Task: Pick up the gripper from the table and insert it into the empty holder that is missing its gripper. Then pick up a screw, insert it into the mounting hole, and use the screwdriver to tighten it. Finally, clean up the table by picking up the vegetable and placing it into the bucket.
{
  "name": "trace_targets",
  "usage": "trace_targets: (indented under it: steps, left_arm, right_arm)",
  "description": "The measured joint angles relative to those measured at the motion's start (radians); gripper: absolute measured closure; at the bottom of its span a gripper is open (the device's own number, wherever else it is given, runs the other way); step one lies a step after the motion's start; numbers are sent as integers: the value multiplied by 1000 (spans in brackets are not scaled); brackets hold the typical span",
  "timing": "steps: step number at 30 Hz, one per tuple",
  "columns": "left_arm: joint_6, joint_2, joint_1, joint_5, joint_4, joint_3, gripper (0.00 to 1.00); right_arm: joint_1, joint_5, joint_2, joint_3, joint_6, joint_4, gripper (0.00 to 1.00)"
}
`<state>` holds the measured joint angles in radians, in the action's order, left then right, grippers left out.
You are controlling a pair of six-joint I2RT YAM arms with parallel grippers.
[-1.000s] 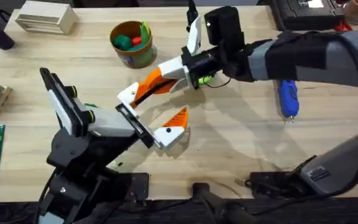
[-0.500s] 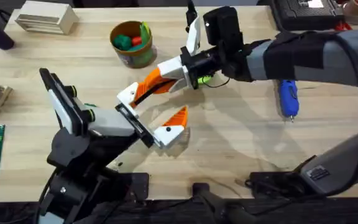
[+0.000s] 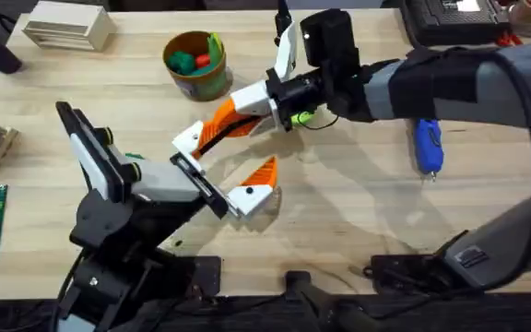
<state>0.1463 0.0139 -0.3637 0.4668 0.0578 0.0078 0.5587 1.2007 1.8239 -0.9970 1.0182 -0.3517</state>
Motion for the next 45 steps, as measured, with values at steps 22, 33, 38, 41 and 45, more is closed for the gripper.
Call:
trace_targets:
  steps: [22,33,38,41,45]
  left_arm:
    - [-34,-2,-16,108,-2,0,14]
    - [-34,-2,-16,114,-2,0,14]
    - [-34,-2,-16,115,-2,0,14]
    - [-34,-2,-16,116,-2,0,14]
    - [-34,-2,-16,117,-2,0,14]
  right_arm:
    - [-22,-69,25,0,19,-10,171]
    - [-205,-242,26,-51,-126,107,159]
    - [-298,-303,18,-180,-267,335,156]
    - [-312,-386,-9,-253,-396,556,156]
    - [-280,-568,-43,-348,-585,834,156]
